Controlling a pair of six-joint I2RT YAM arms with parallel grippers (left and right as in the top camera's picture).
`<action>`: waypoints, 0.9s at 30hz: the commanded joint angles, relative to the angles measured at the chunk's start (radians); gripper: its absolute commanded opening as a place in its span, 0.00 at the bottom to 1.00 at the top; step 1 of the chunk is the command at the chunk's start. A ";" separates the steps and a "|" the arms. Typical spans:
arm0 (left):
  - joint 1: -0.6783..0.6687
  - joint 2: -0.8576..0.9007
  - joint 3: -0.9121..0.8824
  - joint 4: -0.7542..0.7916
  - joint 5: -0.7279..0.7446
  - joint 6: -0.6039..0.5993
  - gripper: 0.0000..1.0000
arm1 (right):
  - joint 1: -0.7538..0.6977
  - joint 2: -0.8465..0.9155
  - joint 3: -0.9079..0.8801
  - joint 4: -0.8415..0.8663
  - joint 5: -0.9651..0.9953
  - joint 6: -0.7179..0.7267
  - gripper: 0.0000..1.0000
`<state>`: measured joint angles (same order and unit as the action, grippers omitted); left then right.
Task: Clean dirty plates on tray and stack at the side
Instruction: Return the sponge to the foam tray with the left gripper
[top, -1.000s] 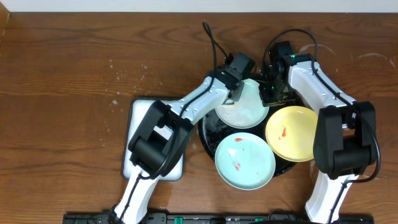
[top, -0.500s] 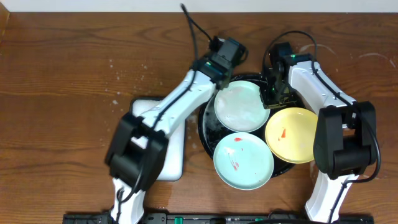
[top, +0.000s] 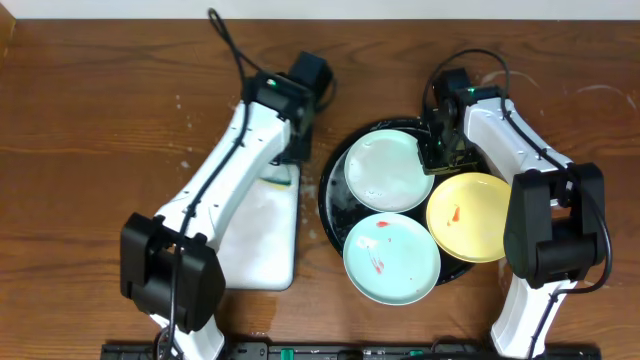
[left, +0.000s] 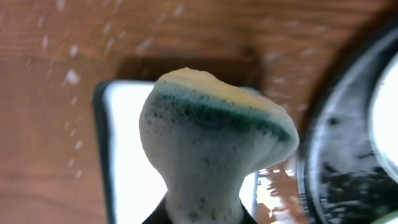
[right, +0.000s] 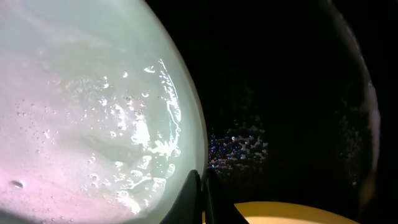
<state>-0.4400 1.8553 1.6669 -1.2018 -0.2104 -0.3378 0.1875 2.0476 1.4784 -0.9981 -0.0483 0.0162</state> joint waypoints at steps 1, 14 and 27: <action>0.053 -0.014 -0.048 -0.029 0.002 -0.043 0.07 | 0.011 -0.026 0.014 -0.006 0.027 0.044 0.01; 0.226 -0.013 -0.332 0.112 0.145 -0.068 0.07 | 0.174 -0.270 0.016 -0.031 0.329 0.084 0.01; 0.226 -0.018 -0.338 0.112 0.156 -0.033 0.20 | -0.021 -0.014 0.012 0.029 -0.114 0.027 0.43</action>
<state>-0.2161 1.8549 1.3304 -1.0882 -0.0704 -0.3923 0.1993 1.9644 1.4876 -0.9745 -0.0475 0.0631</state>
